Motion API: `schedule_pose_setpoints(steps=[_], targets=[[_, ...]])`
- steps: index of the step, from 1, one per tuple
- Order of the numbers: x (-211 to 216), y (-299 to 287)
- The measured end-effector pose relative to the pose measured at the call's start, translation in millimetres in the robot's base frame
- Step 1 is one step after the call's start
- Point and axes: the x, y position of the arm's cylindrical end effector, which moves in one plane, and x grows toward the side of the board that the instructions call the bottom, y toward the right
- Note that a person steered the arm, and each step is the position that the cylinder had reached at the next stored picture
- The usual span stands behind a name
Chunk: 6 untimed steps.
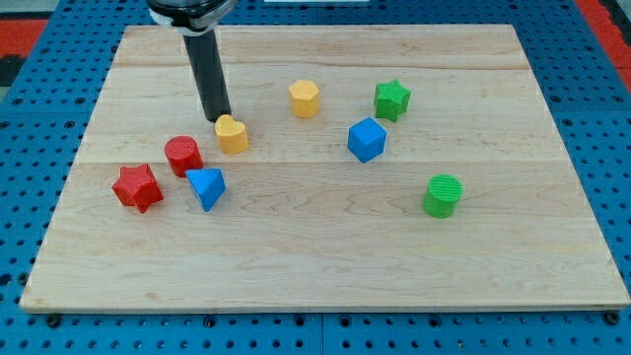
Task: Place the yellow hexagon and the blue cube in a diagonal line
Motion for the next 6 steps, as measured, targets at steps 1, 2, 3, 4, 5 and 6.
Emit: schedule_pose_setpoints(steps=[1, 2, 3, 4, 5, 6], targets=[[-35, 12], [-73, 80], [-87, 147], [-69, 155], [-55, 130], [-37, 112]])
